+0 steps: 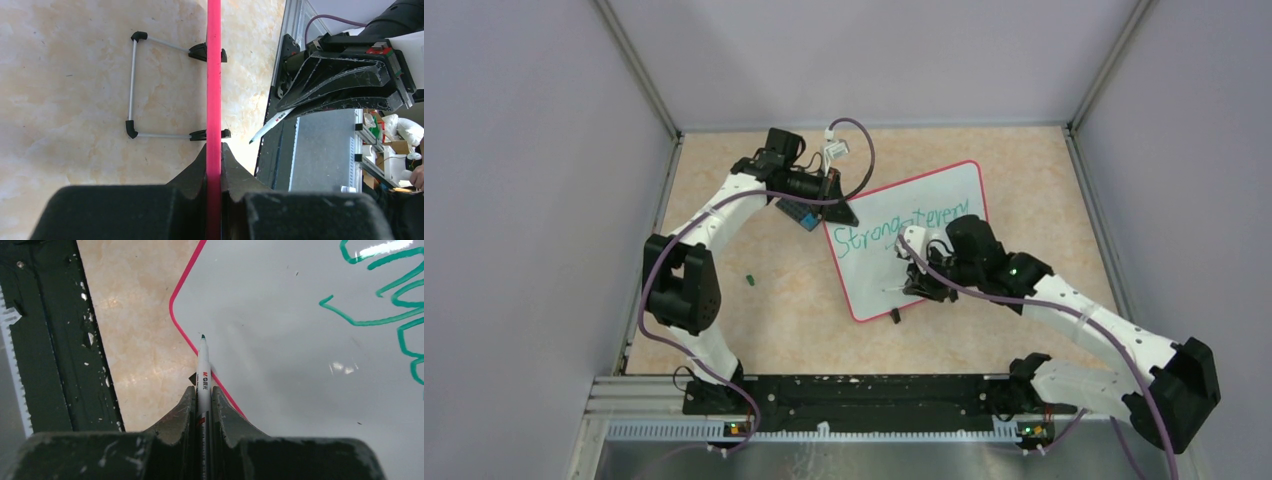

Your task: Write a sentence on the whiteboard

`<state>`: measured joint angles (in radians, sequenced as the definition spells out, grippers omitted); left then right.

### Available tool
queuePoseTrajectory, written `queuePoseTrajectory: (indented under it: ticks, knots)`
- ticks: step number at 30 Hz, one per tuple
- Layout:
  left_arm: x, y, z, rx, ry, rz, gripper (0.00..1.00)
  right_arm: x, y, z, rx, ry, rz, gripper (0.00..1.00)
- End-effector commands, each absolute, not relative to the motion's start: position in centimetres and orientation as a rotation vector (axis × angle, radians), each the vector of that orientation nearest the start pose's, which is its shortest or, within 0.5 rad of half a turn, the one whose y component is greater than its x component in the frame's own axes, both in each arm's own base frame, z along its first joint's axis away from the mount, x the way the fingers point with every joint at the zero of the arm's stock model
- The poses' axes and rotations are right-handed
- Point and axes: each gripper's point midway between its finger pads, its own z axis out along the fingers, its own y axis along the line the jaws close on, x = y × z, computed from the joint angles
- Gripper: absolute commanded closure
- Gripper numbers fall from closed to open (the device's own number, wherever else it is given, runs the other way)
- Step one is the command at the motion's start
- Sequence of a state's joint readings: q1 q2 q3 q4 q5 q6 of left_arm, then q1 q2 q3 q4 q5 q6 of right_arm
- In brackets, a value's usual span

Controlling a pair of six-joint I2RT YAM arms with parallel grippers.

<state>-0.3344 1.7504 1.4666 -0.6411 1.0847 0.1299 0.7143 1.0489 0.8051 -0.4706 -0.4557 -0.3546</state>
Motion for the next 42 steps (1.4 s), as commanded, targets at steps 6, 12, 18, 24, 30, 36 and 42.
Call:
queuePoseTrajectory:
  ticks: [6,12,18,24,30,36,42]
  knots:
    - [30.8,-27.1,18.4,0.978,2.146,-1.385,1.0,21.1,26.3,16.2,-1.342,1.754,0.524,1.0]
    - [30.7,-27.1,18.4,0.982,2.142,-1.381,1.0,21.4,27.1,16.1,-1.355,1.743,0.503,1.0]
    - [30.7,-27.0,18.5,0.988,2.136,-1.376,1.0,22.4,26.2,15.2,-1.338,1.791,0.418,1.0]
    - [30.8,-26.9,18.6,0.993,2.135,-1.357,1.0,22.8,24.2,14.4,-1.323,1.842,0.358,1.0]
    - [30.9,-27.0,18.6,0.993,2.133,-1.359,1.0,24.0,21.3,15.3,-1.238,1.871,0.338,1.0]
    - [31.1,-27.1,18.6,0.993,2.135,-1.366,1.0,23.7,21.1,15.9,-1.248,1.869,0.345,1.0]
    - [31.0,-27.1,18.9,0.996,2.129,-1.364,1.0,22.4,22.7,18.1,-1.294,1.797,0.475,1.0]
